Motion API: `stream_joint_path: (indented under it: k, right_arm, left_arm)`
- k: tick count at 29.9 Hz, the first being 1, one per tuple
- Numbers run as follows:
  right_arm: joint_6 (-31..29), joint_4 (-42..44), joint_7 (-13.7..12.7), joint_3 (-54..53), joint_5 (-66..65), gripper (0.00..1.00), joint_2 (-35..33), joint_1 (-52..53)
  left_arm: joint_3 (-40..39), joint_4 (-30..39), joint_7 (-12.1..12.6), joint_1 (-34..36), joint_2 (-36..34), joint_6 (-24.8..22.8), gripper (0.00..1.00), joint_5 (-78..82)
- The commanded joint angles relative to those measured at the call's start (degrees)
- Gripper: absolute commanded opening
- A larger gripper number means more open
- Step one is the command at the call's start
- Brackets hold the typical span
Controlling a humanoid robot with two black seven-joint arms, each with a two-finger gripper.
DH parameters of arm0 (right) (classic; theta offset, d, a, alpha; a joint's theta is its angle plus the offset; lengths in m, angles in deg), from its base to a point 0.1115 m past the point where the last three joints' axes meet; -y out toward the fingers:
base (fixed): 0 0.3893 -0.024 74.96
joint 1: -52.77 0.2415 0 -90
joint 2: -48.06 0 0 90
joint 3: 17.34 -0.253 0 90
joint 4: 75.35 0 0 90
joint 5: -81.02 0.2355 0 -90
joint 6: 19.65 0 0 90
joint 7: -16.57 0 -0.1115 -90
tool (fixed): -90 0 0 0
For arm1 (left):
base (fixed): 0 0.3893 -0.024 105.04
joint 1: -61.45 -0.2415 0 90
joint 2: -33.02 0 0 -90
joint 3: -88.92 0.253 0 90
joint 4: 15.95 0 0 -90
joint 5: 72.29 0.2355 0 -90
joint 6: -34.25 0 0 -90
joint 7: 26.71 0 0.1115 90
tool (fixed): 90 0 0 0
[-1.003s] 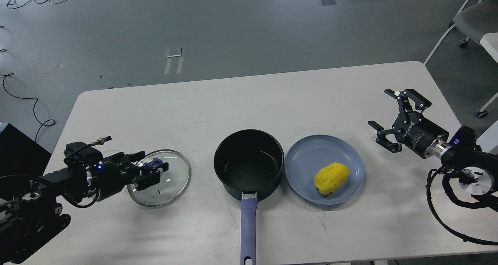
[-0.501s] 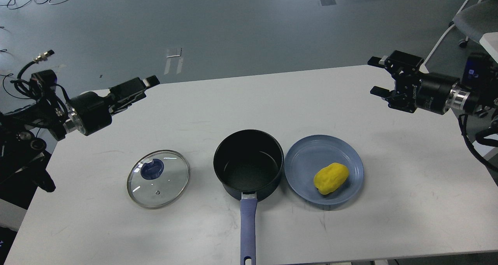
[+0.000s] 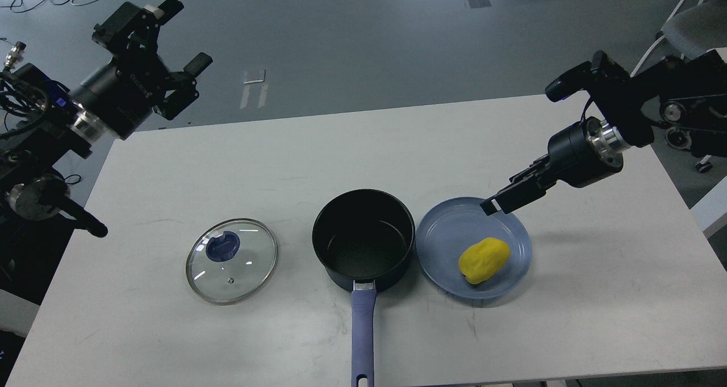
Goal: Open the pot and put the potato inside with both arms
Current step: 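Lower the right gripper onto the yellow potato and grasp it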
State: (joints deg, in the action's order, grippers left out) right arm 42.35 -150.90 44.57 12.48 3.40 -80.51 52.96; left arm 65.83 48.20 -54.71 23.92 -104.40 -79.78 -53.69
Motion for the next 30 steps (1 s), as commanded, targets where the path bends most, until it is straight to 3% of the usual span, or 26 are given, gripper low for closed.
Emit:
stream_joint_path:
  k: [1, 4, 14, 30]
  right_arm:
    - [0.0, -0.57, -0.01, 3.31, -9.12, 0.99, 4.02, 2.53]
    - [0.0, -0.57, -0.01, 6.12, -14.66, 0.99, 7.88, 4.2]
    - [7.95, 0.05, -0.01, 12.27, -22.22, 0.99, 20.54, 5.35]
    - [11.39, 3.3, -0.01, 15.27, -25.39, 0.99, 29.51, 2.8]
  left_arm:
    - [-0.46, 0.01, 0.0, 0.0, 0.48, -0.31, 0.98, -3.13]
    - [-0.73, 0.01, 0.0, 0.0, 1.09, -0.22, 0.98, -4.71]
    - [-1.25, 0.01, 0.0, -0.09, 1.27, -0.22, 0.98, -4.8]
    - [-1.34, -0.08, 0.0, 0.0, 1.09, -0.31, 0.98, -4.8]
